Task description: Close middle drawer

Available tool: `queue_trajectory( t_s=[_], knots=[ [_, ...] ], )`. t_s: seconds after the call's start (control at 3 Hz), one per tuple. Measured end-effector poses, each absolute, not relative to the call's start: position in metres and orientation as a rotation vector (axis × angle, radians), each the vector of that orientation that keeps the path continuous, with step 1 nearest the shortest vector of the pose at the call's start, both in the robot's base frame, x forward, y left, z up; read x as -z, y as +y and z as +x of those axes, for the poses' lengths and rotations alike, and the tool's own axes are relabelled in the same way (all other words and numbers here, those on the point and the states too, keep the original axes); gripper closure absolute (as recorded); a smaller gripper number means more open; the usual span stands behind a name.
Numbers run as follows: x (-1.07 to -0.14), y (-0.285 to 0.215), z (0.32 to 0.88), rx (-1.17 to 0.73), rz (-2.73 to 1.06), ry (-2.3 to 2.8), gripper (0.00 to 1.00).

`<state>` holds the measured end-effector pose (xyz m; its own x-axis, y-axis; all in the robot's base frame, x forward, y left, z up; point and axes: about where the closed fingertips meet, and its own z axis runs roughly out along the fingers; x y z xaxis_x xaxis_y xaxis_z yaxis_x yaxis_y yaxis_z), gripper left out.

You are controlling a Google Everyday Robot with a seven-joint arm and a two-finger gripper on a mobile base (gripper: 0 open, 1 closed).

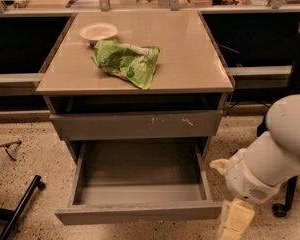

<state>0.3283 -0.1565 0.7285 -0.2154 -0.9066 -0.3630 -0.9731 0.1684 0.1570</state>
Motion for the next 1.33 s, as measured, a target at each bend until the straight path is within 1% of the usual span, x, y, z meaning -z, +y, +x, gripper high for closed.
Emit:
queue_trajectory(
  t_s=[0.33, 0.67, 1.33],
  knots=[
    [-0.656, -0.134, 0.333, -0.635, -1.924, 2.187, 0.00],
    [-0.602, -0.126, 0.329, -0.722, -1.978, 2.159, 0.00],
    [-0.592, -0.123, 0.329, -0.739, -1.986, 2.166, 0.00]
  ],
)
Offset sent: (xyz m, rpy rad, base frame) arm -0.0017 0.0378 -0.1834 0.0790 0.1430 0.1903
